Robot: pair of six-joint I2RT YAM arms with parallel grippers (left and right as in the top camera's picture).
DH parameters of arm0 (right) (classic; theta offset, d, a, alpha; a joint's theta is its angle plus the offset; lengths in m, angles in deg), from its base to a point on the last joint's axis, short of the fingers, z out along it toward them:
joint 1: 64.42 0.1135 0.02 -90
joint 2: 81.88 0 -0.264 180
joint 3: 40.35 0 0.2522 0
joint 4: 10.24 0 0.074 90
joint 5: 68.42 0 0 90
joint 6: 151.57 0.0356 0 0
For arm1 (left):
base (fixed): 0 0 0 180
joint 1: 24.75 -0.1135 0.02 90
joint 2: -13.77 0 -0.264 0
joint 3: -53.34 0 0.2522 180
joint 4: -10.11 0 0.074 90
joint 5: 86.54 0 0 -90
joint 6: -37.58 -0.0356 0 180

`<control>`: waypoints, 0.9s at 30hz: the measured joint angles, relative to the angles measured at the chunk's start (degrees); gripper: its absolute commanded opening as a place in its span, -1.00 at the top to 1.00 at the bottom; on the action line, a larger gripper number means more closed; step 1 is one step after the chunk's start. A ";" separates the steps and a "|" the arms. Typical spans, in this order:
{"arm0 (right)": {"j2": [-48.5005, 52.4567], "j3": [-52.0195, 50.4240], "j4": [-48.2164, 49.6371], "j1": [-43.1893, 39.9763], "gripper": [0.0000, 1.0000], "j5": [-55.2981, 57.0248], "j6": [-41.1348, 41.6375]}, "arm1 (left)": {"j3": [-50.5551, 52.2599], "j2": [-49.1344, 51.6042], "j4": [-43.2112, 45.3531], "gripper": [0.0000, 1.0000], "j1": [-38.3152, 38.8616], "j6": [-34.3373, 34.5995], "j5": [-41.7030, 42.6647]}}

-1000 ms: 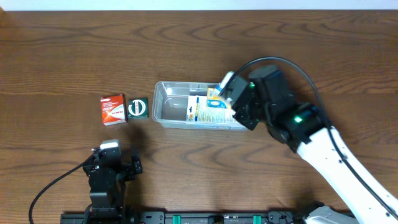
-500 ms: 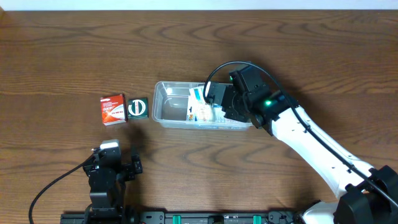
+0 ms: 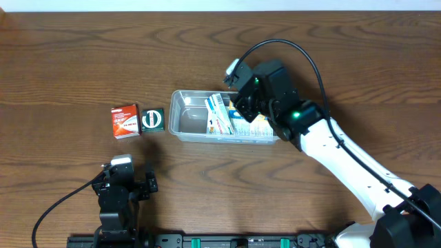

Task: Pack container
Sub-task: 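Lower the white box into the container and push it into place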

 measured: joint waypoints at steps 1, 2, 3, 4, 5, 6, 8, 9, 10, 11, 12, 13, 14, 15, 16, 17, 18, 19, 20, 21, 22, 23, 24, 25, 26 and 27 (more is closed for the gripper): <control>0.00 0.00 0.42 0.79 0.07 -0.37 0.98 | 0.00 0.00 0.00 -0.96 0.00 0.00 -0.02; 0.00 0.00 0.76 1.49 0.02 -0.74 1.81 | 0.00 0.00 0.00 -0.96 0.00 0.00 -0.02; 0.00 0.00 1.14 2.29 -0.01 -0.81 2.56 | 0.00 0.00 0.00 -0.96 0.00 0.00 -0.02; 0.00 0.00 1.40 3.08 -0.14 -0.87 3.41 | 0.00 0.00 0.00 -0.96 0.00 0.00 0.00; 0.00 0.00 1.44 3.72 -0.35 -0.76 4.42 | 0.00 0.00 0.00 -0.96 0.00 0.00 -0.02; 0.02 0.00 1.33 4.39 -0.41 -0.48 6.14 | 0.00 0.00 0.00 -0.96 0.00 0.00 -0.02; 0.09 0.00 0.70 4.98 -0.48 0.42 8.28 | 0.00 0.00 0.00 -0.96 0.00 0.00 -0.02; 0.26 0.00 0.35 4.98 -0.54 0.70 9.20 | 0.00 0.00 0.00 -0.96 0.00 0.00 -0.02; 0.50 0.00 0.07 4.98 -0.56 1.03 9.90 | 0.00 0.00 0.00 -0.96 0.00 0.00 -0.02; 1.01 0.04 -0.46 4.96 -0.56 1.31 10.47 | 0.00 0.00 0.00 -0.96 0.00 0.00 -0.02; 1.66 0.04 -1.03 4.90 -0.56 1.44 11.37 | 0.00 0.00 0.00 -0.96 0.00 0.00 -0.02; 2.58 0.04 -1.75 4.72 -0.53 1.57 12.52 | 0.00 0.00 0.00 -0.96 0.00 0.00 0.00; 3.45 0.04 -2.40 4.68 -0.48 1.57 13.42 | 0.00 0.00 0.00 -0.96 0.00 0.00 0.00; 4.35 0.04 -3.10 4.50 -0.42 1.44 14.43 | 0.00 0.00 0.00 -0.96 0.00 0.00 0.00; 5.03 0.04 -3.67 4.33 -0.37 1.09 15.43 | 0.00 0.00 0.00 -0.96 0.00 0.00 -0.02; 5.70 0.02 -4.11 4.17 -0.35 0.59 16.59 | 0.00 0.00 0.00 -0.96 0.00 0.00 -0.02; 6.12 0.02 -4.42 4.02 -0.31 0.13 17.70 | 0.00 0.00 0.00 -0.96 0.00 0.00 -0.02; 6.38 0.02 -4.79 3.98 -0.26 -0.31 18.91 | 0.00 0.00 0.00 -0.96 0.00 0.00 -0.02; 6.45 0.02 -5.07 3.96 -0.21 -0.63 19.87 | 0.00 0.00 0.00 -0.96 0.00 0.00 0.00; 6.45 0.02 -5.35 3.96 -0.20 -0.98 20.83 | 0.00 0.00 0.00 -0.96 0.00 0.00 0.00; 6.45 0.02 -5.49 3.96 -0.18 -1.22 21.92 | 0.00 0.00 0.00 -0.96 0.00 0.00 -0.02; 6.45 0.02 -5.68 3.96 -0.15 -1.42 23.04 | 0.00 0.00 0.00 -0.96 0.00 0.00 -0.02; 6.45 0.02 -6.19 3.96 -0.13 -1.62 24.20 | 0.00 0.00 0.00 -0.96 0.00 0.00 -0.02; 6.45 0.02 -6.71 3.96 -0.08 -1.81 25.11 | 0.00 0.00 0.00 -0.96 0.00 0.00 0.00; 6.45 0.02 -7.34 3.96 -0.05 -1.97 26.10 | 0.00 0.00 0.00 -0.96 0.00 0.00 -0.02; 6.45 0.02 -8.59 3.96 -0.03 -2.23 27.87 | 0.00 0.00 0.00 -0.96 0.00 0.00 0.00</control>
